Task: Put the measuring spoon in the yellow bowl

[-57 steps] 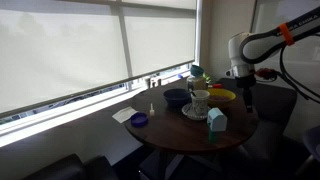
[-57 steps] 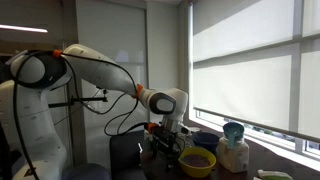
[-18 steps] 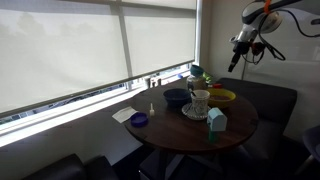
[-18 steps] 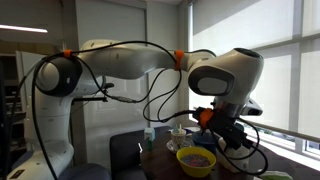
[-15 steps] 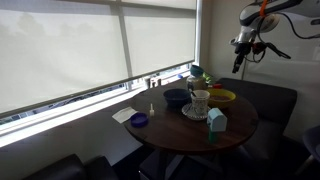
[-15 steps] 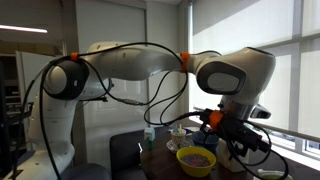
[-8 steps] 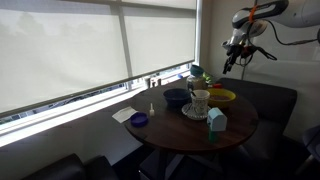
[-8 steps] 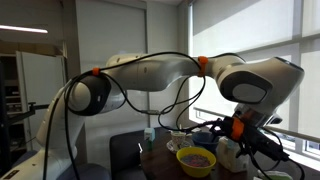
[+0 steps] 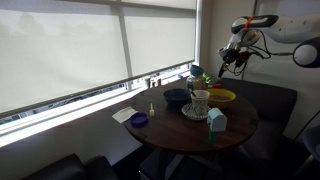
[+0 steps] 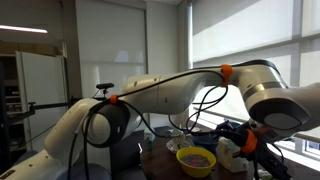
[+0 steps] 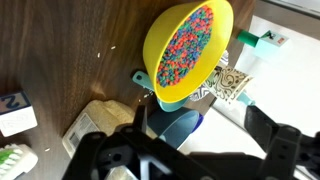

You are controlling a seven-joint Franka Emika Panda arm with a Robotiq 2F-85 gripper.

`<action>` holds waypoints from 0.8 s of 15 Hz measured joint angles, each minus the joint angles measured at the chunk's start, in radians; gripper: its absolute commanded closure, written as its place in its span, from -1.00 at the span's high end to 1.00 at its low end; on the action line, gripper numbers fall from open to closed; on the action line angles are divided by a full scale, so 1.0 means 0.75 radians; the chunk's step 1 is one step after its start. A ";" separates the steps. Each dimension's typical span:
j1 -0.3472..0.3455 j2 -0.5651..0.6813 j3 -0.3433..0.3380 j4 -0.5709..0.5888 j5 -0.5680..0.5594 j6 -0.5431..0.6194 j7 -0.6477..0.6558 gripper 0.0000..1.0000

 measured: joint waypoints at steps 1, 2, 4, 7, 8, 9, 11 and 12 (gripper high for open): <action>-0.014 0.027 0.015 0.036 0.028 0.014 0.042 1.00; -0.027 0.048 0.036 0.069 0.040 0.039 0.079 1.00; -0.041 0.081 0.068 0.134 0.042 0.096 0.142 1.00; -0.046 0.103 0.086 0.171 0.042 0.113 0.177 1.00; -0.046 0.104 0.085 0.171 0.042 0.113 0.176 1.00; -0.046 0.104 0.084 0.171 0.042 0.113 0.175 1.00; -0.046 0.107 0.085 0.171 0.042 0.116 0.171 1.00; -0.047 0.113 0.091 0.171 0.047 0.116 0.163 1.00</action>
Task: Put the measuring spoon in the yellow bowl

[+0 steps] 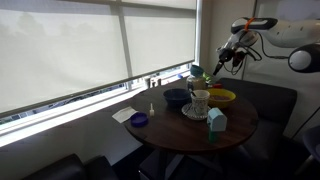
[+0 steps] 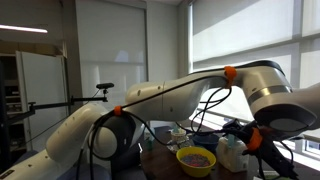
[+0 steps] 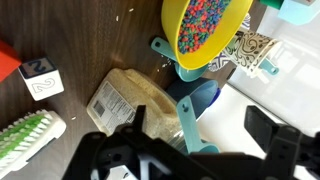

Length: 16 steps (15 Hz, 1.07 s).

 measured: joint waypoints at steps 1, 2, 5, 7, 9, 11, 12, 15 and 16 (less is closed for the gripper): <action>0.000 0.010 0.008 0.000 0.012 0.006 -0.007 1.00; 0.000 0.022 0.017 0.000 0.028 0.019 -0.017 1.00; 0.000 0.062 0.046 0.000 0.066 0.041 -0.034 1.00; -0.001 0.086 0.062 0.000 0.079 0.034 -0.034 1.00; -0.002 0.103 0.080 0.000 0.084 0.011 -0.041 1.00; -0.010 0.117 0.108 0.001 0.104 -0.029 -0.063 1.00; -0.016 0.123 0.123 0.001 0.116 -0.053 -0.068 1.00; -0.034 0.137 0.160 0.005 0.137 -0.116 -0.076 1.00; -0.039 0.139 0.169 0.006 0.137 -0.135 -0.078 1.00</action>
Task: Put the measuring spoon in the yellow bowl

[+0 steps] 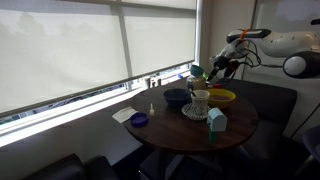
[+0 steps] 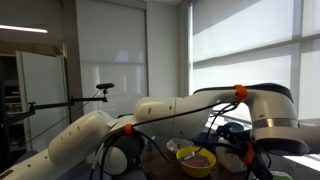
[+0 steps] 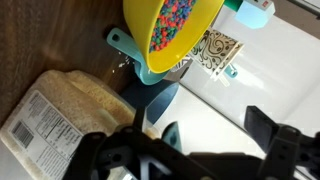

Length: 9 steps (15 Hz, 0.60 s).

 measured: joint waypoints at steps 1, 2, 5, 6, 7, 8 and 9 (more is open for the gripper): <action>-0.005 0.001 0.008 0.002 0.000 -0.015 -0.001 1.00; -0.011 0.002 0.016 0.007 0.001 -0.031 -0.001 1.00; -0.034 0.006 0.040 0.032 0.013 -0.071 -0.001 1.00; -0.043 0.007 0.049 0.039 0.019 -0.082 -0.001 1.00; -0.051 0.008 0.057 0.045 0.026 -0.093 -0.001 1.00; -0.058 0.009 0.064 0.049 0.033 -0.101 -0.001 1.00; -0.064 0.009 0.071 0.052 0.041 -0.106 -0.001 0.85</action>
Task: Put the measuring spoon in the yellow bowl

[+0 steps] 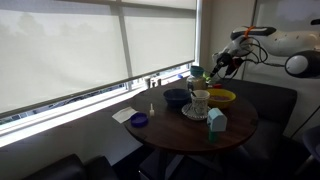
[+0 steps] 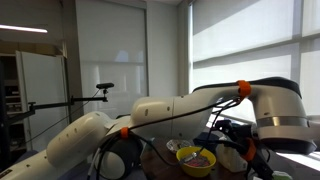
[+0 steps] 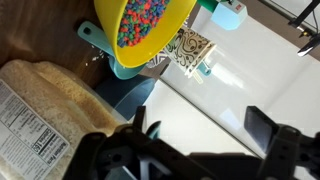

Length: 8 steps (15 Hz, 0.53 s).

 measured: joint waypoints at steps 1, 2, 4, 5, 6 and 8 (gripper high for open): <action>-0.005 0.001 0.007 0.002 0.005 -0.003 0.000 0.64; -0.010 0.003 0.015 0.005 0.007 -0.007 0.000 0.36; -0.016 0.011 0.029 0.017 0.008 -0.010 0.000 0.04; -0.018 0.015 0.035 0.021 0.008 -0.010 0.000 -0.12; -0.019 0.020 0.040 0.026 0.008 -0.011 0.000 -0.24; -0.020 0.027 0.049 0.034 0.008 -0.012 0.000 -0.45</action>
